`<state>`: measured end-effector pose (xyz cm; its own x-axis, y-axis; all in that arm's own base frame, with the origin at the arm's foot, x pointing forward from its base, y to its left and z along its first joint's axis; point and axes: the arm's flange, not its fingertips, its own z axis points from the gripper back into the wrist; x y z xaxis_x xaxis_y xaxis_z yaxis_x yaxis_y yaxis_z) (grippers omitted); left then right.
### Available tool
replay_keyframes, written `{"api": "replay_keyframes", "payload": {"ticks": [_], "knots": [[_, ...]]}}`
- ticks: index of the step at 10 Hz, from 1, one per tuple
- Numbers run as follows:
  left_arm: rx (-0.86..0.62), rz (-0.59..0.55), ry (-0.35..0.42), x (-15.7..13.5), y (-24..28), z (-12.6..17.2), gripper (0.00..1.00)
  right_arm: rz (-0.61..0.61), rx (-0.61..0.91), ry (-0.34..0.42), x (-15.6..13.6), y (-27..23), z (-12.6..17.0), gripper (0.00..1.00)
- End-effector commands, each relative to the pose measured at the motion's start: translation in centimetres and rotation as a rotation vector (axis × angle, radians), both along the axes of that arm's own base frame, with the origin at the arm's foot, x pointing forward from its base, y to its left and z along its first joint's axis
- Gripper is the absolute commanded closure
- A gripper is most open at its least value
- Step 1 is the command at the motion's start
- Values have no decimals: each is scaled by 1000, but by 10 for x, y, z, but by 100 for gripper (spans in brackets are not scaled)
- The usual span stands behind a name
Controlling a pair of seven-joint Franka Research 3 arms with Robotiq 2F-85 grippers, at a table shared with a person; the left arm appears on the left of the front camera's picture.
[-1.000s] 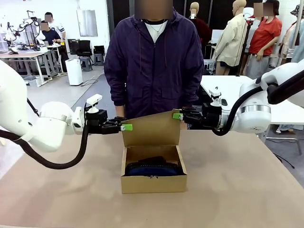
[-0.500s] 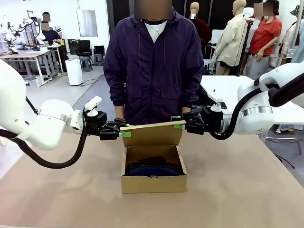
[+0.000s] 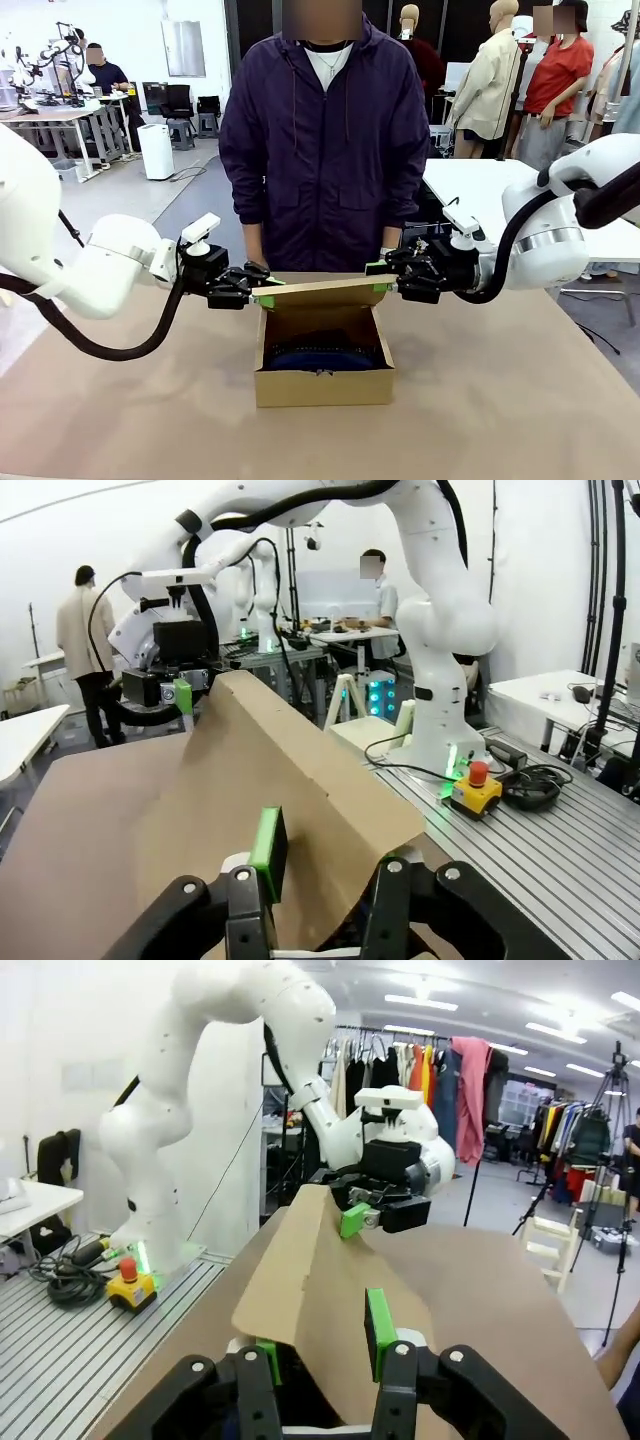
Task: Pack the items into the box.
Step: Close the Mailer Box.
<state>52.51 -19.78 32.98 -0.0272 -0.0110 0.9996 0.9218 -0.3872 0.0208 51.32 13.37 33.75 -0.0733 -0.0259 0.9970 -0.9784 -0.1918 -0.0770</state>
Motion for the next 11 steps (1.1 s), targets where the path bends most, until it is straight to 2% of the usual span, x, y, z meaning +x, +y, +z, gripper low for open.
{"api": "replay_keyframes", "payload": {"ticks": [1,2,5,8,10,11], "knots": [[7,-41,16,-2,2,5,56,20,-24,-7,-15,-1,-4,43],[2,-54,11,-3,2,7,0,42,-47,8,-17,-4,-8,0],[2,-80,-11,-15,11,18,0,93,-84,31,-23,-28,-9,0],[56,-196,33,-63,53,30,0,-31,-74,86,-29,-71,-9,0],[-50,36,-26,-67,68,39,0,-201,-62,199,-19,-66,-7,0],[-43,226,-29,-55,64,40,0,-245,-58,242,-12,-53,-5,0]]}}
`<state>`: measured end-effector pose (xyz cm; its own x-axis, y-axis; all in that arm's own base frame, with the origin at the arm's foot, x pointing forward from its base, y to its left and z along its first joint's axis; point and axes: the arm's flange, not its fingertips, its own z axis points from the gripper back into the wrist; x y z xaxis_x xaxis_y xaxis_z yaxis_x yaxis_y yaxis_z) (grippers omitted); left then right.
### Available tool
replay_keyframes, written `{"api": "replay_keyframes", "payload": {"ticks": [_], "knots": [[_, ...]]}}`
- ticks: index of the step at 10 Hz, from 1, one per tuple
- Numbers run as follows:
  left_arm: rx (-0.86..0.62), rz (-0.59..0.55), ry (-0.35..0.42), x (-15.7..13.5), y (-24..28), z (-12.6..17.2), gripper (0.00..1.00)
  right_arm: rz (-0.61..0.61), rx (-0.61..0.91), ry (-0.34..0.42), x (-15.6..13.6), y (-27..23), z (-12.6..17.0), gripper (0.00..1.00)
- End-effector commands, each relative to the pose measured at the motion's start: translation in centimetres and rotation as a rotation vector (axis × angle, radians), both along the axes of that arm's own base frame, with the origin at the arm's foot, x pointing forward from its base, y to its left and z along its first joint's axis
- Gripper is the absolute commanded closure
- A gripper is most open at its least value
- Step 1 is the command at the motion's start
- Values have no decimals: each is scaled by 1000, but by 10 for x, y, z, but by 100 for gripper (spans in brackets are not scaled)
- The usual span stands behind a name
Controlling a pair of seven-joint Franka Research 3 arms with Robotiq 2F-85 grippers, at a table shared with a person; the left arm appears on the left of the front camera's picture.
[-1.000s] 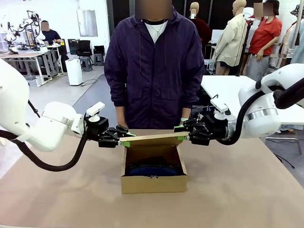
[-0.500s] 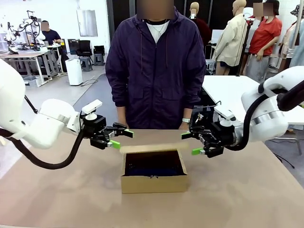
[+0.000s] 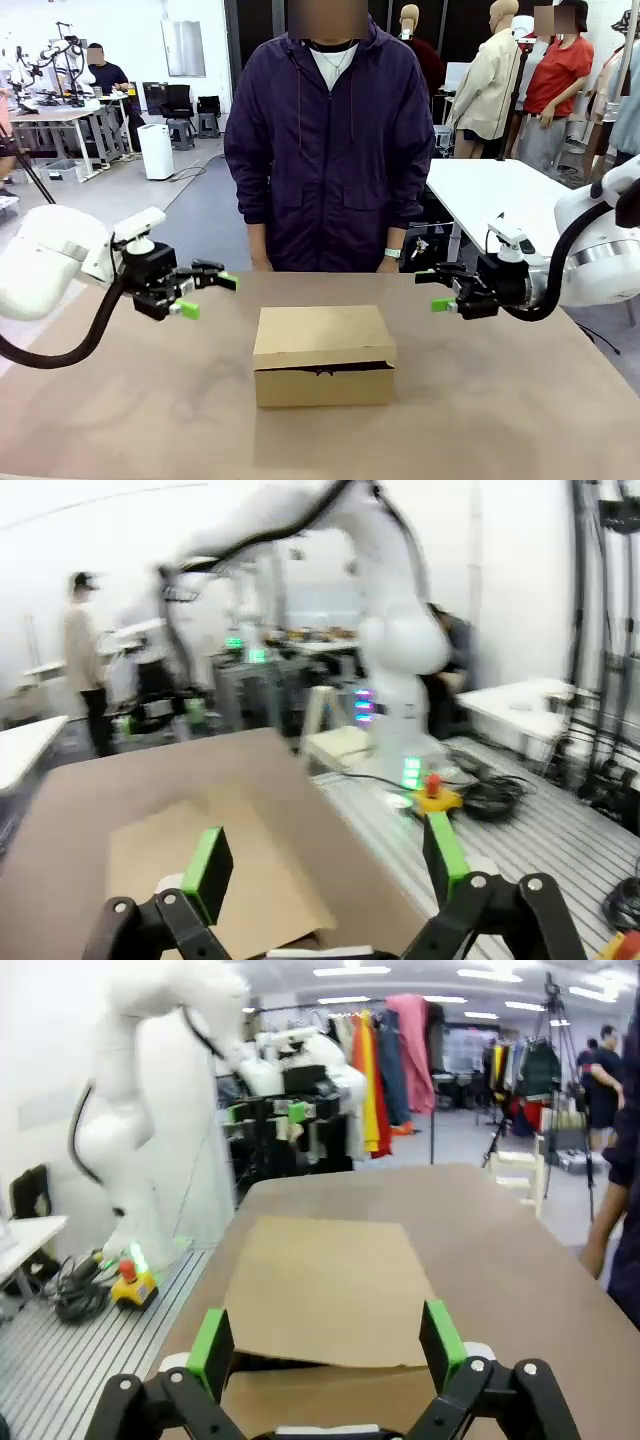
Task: Pack the items into the box.
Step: Close the Mailer Box.
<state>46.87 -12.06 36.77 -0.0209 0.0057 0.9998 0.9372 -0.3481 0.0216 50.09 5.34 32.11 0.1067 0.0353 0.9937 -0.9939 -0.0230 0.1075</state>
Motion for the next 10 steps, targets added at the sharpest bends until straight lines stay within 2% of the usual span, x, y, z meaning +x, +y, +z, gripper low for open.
{"api": "replay_keyframes", "payload": {"ticks": [1,3,5,6,8,10], "knots": [[12,191,-24,18,-31,-1,0,-117,-30,76,7,50,12,0],[70,153,27,37,-60,-17,0,-122,-63,65,12,86,9,0],[148,124,37,42,-73,-38,0,-74,-147,25,18,116,-10,0],[217,119,70,42,-75,-51,0,-6,-176,32,18,127,-24,0],[258,95,110,46,-81,-72,0,120,-221,12,12,142,-36,0],[288,-1,150,45,-89,-85,0,184,-289,-12,6,139,-41,0]]}}
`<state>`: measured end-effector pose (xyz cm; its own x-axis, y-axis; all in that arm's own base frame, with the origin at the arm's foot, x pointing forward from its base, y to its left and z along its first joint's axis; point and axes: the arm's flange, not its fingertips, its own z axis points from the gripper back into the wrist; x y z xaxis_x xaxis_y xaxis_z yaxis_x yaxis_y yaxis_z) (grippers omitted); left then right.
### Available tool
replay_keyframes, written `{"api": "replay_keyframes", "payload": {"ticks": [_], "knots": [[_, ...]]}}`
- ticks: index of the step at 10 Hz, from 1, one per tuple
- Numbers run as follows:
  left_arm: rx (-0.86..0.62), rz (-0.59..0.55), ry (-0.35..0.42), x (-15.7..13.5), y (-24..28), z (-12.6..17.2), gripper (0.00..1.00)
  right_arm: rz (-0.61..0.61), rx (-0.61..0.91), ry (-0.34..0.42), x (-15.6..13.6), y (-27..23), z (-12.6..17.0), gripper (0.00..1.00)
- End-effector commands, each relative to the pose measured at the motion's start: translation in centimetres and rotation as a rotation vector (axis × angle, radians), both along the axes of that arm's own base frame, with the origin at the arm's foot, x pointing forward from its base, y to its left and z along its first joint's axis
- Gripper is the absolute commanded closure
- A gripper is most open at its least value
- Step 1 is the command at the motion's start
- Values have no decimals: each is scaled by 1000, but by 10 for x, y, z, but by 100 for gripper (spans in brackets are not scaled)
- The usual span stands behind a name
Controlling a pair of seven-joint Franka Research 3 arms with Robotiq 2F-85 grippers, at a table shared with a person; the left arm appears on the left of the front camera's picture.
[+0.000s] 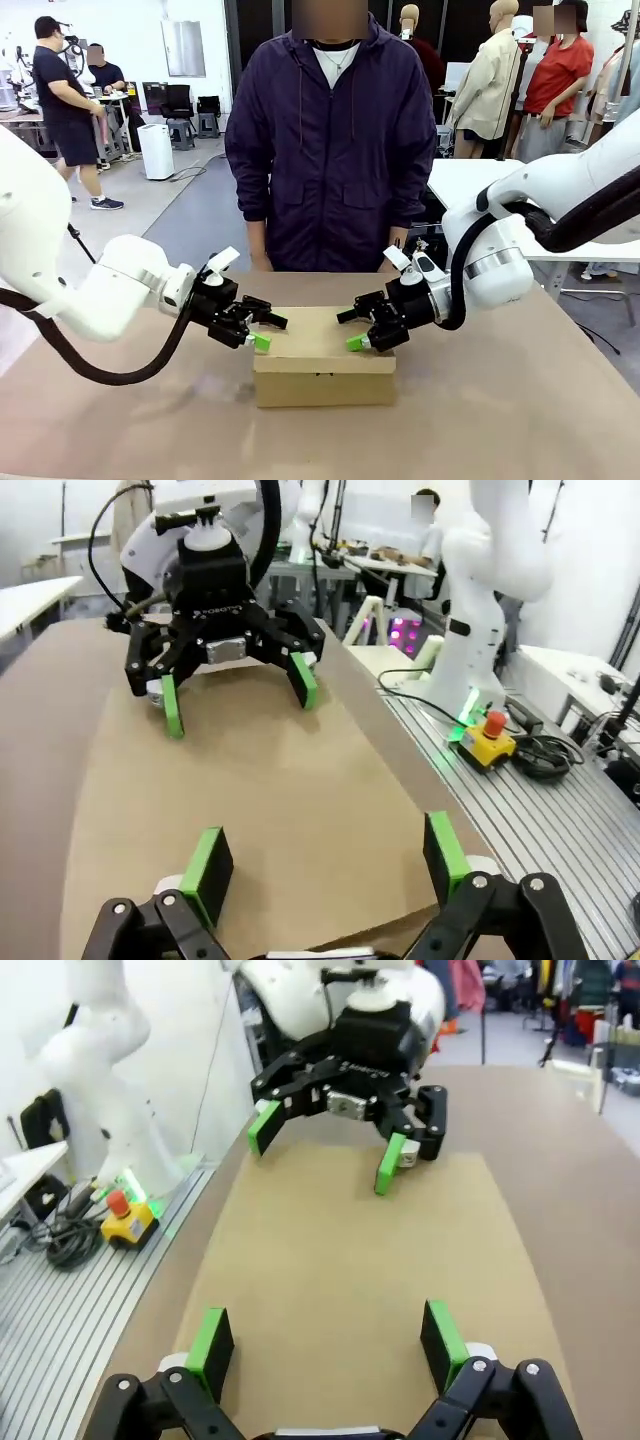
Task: Pack the items into the box.
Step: Close the Mailer Box.
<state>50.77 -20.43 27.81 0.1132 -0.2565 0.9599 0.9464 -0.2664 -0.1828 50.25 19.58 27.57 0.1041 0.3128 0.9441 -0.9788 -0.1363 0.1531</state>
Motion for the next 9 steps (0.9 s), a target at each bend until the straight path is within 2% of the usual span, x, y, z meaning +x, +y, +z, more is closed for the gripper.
{"api": "replay_keyframes", "payload": {"ticks": [1,3,4,6,9], "knots": [[27,-79,40,7,-8,-1,0,44,-38,-53,3,-5,3,0],[86,-120,49,9,-14,-12,0,87,-39,-131,-2,-6,2,0],[117,-152,47,9,-15,-14,0,94,-59,-146,-4,-6,-2,0],[164,-226,47,6,-16,-19,0,62,-62,-109,-4,-5,-8,0],[227,-272,64,6,-22,-24,0,41,-60,-102,-2,-7,-11,0]]}}
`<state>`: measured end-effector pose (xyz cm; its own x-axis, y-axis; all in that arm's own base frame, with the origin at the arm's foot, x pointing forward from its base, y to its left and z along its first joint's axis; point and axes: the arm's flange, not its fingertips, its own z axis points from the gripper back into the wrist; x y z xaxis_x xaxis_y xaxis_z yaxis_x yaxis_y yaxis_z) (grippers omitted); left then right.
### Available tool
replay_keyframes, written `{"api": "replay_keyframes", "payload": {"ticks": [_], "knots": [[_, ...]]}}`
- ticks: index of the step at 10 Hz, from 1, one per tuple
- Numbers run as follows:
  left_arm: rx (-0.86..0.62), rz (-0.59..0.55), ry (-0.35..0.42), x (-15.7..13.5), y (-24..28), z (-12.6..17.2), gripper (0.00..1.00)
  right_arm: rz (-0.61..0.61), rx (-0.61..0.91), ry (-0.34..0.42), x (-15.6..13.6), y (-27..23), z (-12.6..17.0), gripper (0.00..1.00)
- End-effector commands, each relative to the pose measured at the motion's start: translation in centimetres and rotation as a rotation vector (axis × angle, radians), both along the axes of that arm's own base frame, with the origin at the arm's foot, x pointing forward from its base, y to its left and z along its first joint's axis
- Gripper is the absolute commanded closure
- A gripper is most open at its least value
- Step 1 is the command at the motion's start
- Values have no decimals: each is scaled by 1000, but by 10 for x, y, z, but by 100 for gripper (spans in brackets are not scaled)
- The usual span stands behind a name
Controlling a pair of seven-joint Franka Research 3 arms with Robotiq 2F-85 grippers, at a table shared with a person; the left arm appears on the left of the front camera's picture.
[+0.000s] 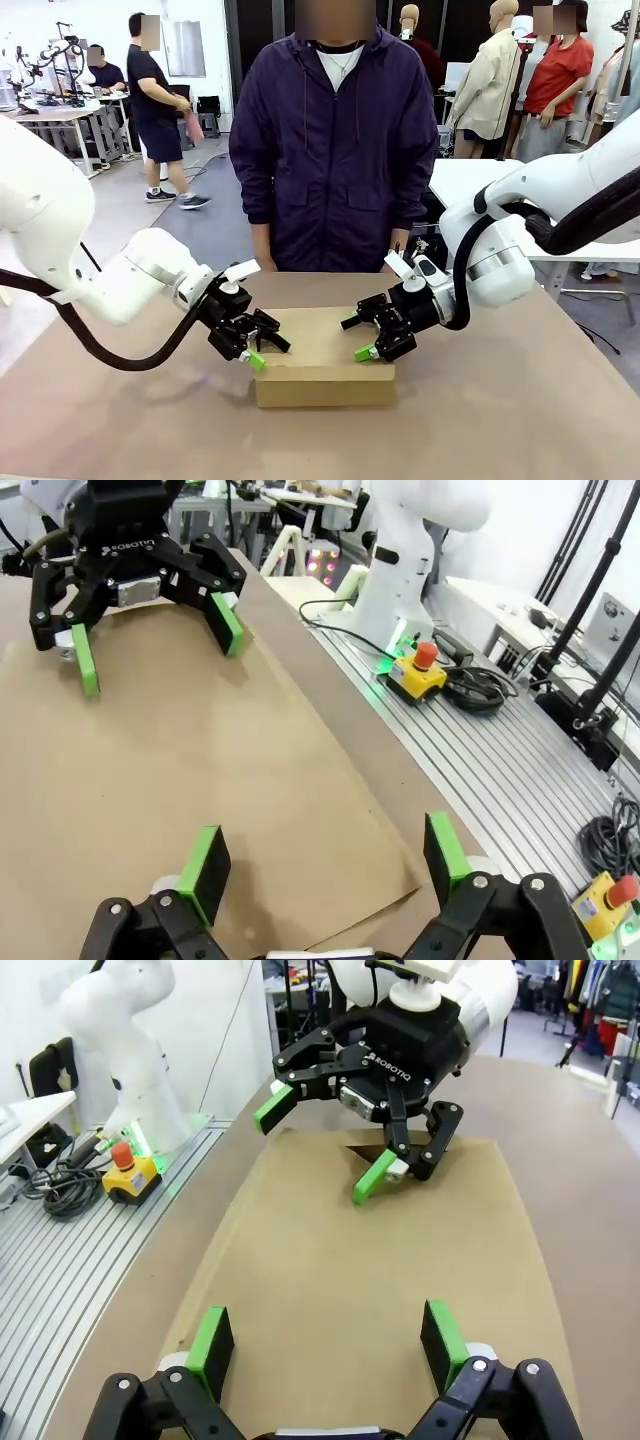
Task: Pack the items into the box.
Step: Close the Mailer Box.
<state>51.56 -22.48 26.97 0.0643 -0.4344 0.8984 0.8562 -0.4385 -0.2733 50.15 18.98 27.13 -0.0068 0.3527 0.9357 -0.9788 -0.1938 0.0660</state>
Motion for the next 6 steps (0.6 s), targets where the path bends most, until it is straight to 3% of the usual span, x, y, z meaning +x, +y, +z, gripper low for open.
{"api": "replay_keyframes", "payload": {"ticks": [1,4,6], "knots": [[46,-11,-5,1,0,-10,0,-36,0,-1,1,-8,-1,0],[-149,123,-151,-2,19,42,0,-164,32,73,8,-36,37,0],[-278,173,-256,-23,41,88,0,-265,44,203,5,-68,71,0]]}}
